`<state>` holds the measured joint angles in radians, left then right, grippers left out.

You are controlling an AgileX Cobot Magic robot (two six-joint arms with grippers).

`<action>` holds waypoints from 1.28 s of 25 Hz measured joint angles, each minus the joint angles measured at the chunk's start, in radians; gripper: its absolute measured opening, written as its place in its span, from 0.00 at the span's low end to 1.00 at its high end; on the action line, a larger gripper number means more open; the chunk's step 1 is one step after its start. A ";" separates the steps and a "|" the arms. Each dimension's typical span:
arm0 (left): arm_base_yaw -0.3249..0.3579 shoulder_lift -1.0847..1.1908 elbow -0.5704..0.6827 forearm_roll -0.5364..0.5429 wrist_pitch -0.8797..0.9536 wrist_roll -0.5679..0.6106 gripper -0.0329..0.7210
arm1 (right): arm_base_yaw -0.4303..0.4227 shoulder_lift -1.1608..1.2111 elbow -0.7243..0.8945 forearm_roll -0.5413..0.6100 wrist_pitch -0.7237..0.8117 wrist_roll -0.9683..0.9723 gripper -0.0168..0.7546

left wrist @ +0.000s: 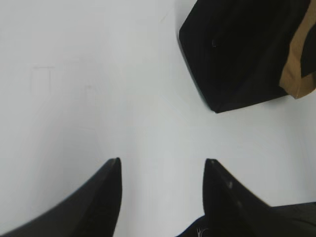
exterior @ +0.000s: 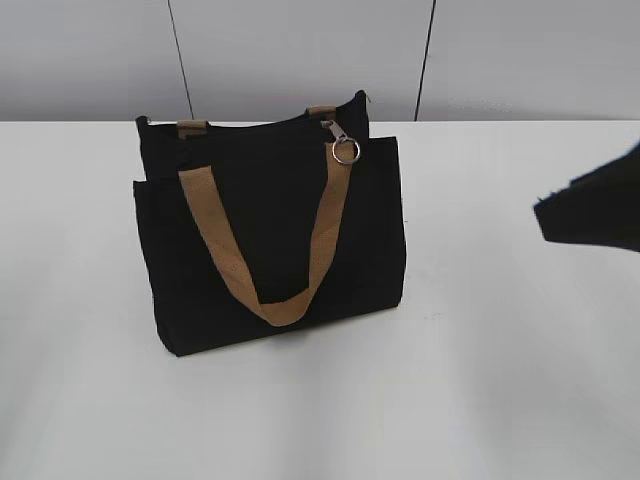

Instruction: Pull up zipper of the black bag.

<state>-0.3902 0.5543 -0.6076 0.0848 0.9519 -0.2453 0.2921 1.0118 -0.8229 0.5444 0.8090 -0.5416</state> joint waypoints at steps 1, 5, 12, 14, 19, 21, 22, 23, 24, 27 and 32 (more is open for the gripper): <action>0.000 -0.036 0.000 0.000 0.025 0.005 0.57 | 0.000 -0.049 0.023 -0.024 0.000 0.043 0.46; 0.000 -0.170 0.000 -0.001 0.125 0.038 0.57 | 0.000 -0.289 0.120 -0.138 0.017 0.196 0.46; 0.000 -0.367 0.001 -0.006 0.192 0.052 0.57 | 0.000 -0.641 0.183 -0.382 0.202 0.445 0.46; 0.000 -0.399 0.022 -0.012 0.193 0.059 0.57 | 0.000 -0.724 0.183 -0.438 0.263 0.501 0.46; 0.000 -0.441 0.051 -0.043 0.179 0.110 0.57 | 0.000 -0.910 0.186 -0.525 0.346 0.534 0.46; 0.000 -0.446 0.068 -0.044 0.141 0.127 0.57 | 0.000 -0.961 0.211 -0.534 0.346 0.542 0.46; 0.000 -0.446 0.075 -0.044 0.130 0.131 0.57 | 0.000 -0.984 0.229 -0.536 0.346 0.542 0.46; 0.000 -0.446 0.079 -0.044 0.124 0.134 0.57 | 0.000 -1.000 0.252 -0.537 0.347 0.542 0.46; 0.000 -0.446 0.081 -0.046 0.121 0.135 0.57 | 0.000 -1.013 0.275 -0.537 0.348 0.550 0.46; 0.000 -0.446 0.081 -0.046 0.112 0.135 0.57 | 0.000 -1.018 0.322 -0.537 0.327 0.554 0.46; 0.000 -0.446 0.081 -0.046 0.109 0.137 0.55 | 0.000 -1.018 0.335 -0.532 0.305 0.554 0.46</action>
<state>-0.3902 0.1080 -0.5269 0.0393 1.0612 -0.1081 0.2921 -0.0062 -0.4875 0.0119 1.1138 0.0120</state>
